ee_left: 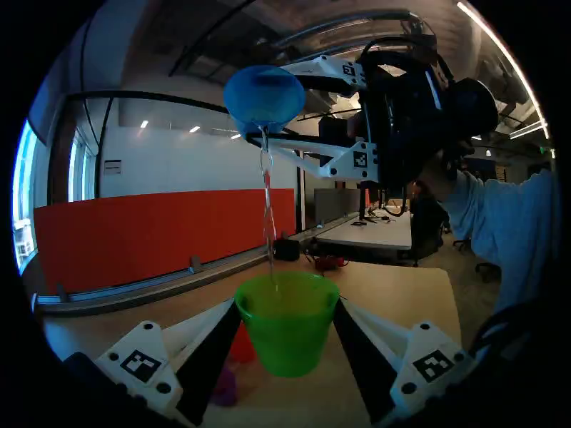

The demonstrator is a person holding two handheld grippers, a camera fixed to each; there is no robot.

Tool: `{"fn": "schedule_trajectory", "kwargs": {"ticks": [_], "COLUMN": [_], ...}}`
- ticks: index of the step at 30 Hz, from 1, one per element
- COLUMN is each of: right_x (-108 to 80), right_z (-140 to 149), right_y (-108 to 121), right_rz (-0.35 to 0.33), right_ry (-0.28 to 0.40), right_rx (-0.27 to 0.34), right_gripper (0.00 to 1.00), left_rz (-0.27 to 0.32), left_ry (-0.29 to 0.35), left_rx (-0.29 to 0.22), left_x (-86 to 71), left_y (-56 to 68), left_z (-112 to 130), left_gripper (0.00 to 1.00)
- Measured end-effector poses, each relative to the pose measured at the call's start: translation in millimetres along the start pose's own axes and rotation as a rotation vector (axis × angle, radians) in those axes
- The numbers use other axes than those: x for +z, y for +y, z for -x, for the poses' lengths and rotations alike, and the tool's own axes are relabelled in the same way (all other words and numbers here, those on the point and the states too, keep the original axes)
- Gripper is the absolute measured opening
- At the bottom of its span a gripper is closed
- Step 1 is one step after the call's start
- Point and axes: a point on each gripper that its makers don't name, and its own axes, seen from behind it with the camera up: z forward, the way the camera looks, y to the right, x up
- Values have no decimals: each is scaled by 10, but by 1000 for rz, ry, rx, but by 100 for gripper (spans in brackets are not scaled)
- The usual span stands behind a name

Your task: Pour water

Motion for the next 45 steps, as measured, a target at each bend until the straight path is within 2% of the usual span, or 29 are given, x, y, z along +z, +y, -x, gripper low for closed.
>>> {"fn": "schedule_trajectory", "kwargs": {"ticks": [24, 30, 36, 41, 45], "right_x": [13, 40, 45, 18, -10], "right_z": [-145, -209, -210, -196, -136], "right_y": [10, -6, -17, -19, -62], "right_rz": [5, 6, 6, 5, -7], "right_ry": [11, 17, 22, 26, 21], "right_rx": [-162, -176, -134, -32, 87], "right_gripper": [88, 88, 88, 88, 88], "left_rz": [-8, -8, -11, -14, -19], "left_ry": [3, 4, 3, 7, 10], "left_rx": [-2, -2, 1, 1, 6], "left_x": [15, 21, 25, 23, 19], "left_y": [-38, -40, -47, -55, -64], "left_z": [-23, -28, -39, -54, -69], "left_gripper": [86, 86, 86, 87, 86]}}
